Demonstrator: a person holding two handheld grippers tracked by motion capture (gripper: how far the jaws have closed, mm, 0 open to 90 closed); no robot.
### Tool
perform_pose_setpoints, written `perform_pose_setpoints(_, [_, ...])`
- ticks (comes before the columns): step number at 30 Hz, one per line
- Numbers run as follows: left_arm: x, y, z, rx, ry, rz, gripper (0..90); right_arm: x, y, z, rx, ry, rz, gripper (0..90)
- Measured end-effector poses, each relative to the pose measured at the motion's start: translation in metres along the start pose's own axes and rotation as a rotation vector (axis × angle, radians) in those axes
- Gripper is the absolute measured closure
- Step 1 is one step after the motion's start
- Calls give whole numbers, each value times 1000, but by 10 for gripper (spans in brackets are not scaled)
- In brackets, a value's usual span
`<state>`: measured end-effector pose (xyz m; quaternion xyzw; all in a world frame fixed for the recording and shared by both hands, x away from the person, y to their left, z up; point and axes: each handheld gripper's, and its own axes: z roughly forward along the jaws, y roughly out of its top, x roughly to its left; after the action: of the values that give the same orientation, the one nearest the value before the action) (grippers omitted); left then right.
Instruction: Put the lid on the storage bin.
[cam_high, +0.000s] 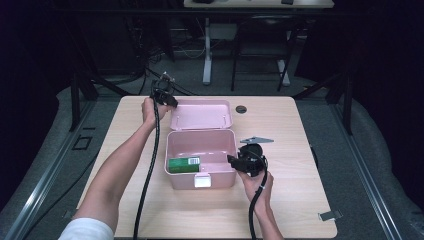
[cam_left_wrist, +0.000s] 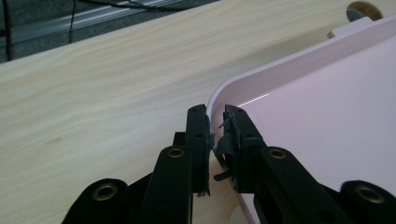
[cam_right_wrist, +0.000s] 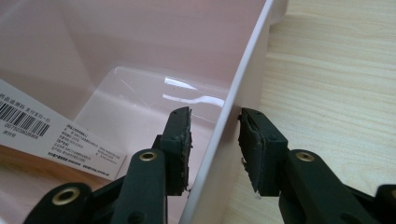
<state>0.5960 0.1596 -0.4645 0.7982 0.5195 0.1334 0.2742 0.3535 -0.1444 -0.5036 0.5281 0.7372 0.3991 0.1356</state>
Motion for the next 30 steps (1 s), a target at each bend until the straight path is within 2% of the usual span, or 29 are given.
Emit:
perform_pose_setpoints(8, [-1,2,-28,-90,-7,24,809,0,0,0,-1,-1,7,636])
perform_pose_setpoints(13, [-4,2,-45,-146,4,54,814,0,-1,0,-5,-1,4,639])
perform_pose_setpoints(19, [-10,-3,-63,-223,29,91,815,1,-1,0,-12,-2,6,640])
perform_pose_setpoints(23, [-18,-7,-74,-282,61,115,818,1,-1,-1,-13,-1,8,641])
perform_pose_setpoints(25, [-24,-10,-82,-317,84,142,821,1,-2,-1,-13,-5,10,640])
perform_pose_setpoints(30, [-31,-16,-98,-379,93,165,829,1,-2,-1,-13,-9,7,639])
